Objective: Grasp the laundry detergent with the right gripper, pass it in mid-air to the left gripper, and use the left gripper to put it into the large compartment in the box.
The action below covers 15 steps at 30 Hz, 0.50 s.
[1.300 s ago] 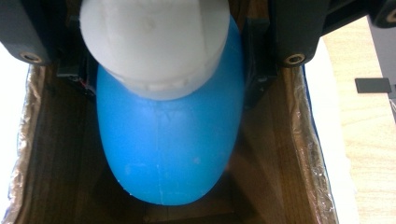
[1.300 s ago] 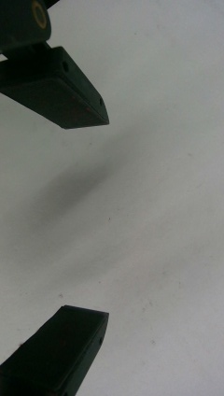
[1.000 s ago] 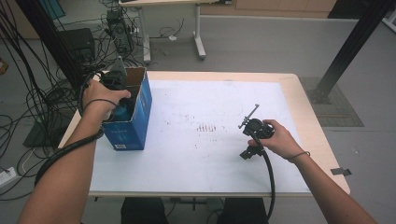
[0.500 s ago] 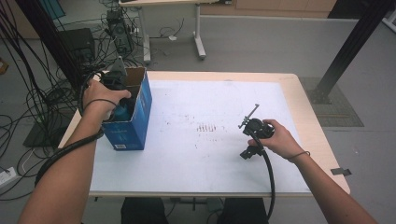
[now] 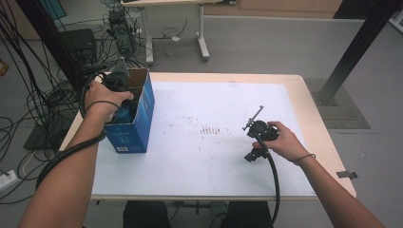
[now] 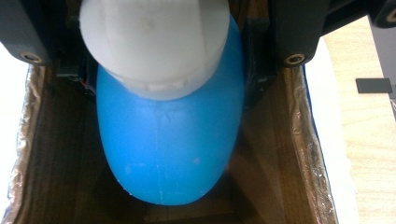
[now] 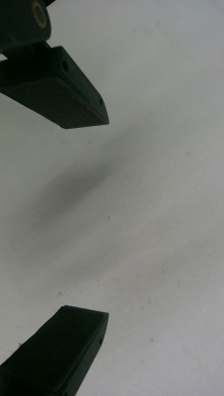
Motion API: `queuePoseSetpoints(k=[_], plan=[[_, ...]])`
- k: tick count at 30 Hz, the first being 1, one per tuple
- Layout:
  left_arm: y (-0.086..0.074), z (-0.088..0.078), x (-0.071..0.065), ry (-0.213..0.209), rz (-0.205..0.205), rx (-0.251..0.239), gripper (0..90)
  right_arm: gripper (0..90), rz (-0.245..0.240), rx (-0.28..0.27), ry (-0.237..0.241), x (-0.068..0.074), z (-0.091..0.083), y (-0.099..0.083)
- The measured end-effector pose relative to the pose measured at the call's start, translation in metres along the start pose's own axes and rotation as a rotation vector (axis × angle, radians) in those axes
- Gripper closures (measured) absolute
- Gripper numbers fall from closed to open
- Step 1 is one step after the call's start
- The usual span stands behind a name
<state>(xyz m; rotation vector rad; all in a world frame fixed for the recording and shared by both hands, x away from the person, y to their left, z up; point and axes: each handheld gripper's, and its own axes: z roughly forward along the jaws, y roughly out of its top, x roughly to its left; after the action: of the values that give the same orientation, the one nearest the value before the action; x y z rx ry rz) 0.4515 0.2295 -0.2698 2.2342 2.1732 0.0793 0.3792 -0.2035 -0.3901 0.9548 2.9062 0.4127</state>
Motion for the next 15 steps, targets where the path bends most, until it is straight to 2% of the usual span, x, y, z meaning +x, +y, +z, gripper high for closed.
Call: queuePoseSetpoints(k=[15], plan=[[-0.0013, -0.0002, 0.0025, -0.008, -0.013, 0.004, 37.1, 6.1, 0.003, -0.002, 0.001, 0.0003, 0.0004, -0.0003]])
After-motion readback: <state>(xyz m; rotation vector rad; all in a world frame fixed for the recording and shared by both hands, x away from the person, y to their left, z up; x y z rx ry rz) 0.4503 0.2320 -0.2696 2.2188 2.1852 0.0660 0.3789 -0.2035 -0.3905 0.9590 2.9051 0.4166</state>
